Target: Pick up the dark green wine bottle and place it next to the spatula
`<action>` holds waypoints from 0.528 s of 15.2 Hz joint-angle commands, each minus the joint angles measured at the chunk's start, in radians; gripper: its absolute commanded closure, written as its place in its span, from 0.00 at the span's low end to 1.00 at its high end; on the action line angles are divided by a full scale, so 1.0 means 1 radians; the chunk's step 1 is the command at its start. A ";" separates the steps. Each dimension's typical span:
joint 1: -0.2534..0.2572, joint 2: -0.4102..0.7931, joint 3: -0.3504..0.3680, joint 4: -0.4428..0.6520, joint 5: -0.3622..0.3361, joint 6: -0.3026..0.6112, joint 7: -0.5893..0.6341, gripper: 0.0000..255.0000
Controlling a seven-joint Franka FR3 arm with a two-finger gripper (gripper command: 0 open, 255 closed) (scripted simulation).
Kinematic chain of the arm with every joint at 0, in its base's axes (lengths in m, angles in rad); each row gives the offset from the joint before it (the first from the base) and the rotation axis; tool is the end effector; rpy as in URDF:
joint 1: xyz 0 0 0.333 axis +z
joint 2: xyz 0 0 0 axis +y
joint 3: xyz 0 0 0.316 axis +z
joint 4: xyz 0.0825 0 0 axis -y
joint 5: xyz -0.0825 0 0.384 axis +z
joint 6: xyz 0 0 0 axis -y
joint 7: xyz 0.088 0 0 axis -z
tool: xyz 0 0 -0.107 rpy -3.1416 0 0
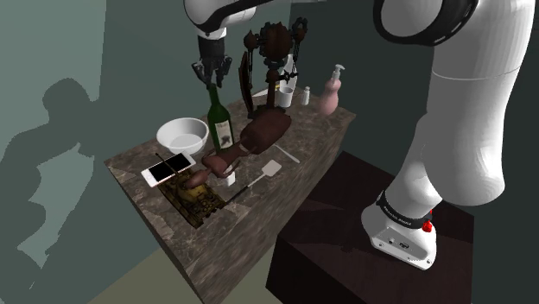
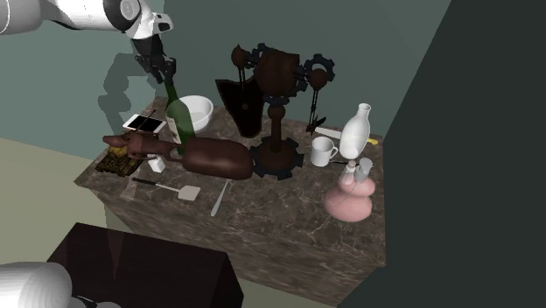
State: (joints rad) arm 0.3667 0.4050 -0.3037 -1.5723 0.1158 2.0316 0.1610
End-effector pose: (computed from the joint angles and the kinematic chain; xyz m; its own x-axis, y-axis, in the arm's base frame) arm 0.6740 0.0756 0.4231 0.9902 -0.1177 0.0746 -0.1180 -0.9930 -0.0010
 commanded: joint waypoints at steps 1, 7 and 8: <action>0.000 0.010 0.002 -0.014 0.003 0.025 -0.001 1.00; -0.002 0.036 0.007 -0.058 0.014 0.093 -0.007 1.00; -0.002 0.039 0.007 -0.063 0.015 0.101 -0.008 1.00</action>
State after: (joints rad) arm 0.3634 0.4288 -0.2993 -1.6237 0.1289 2.1234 0.1515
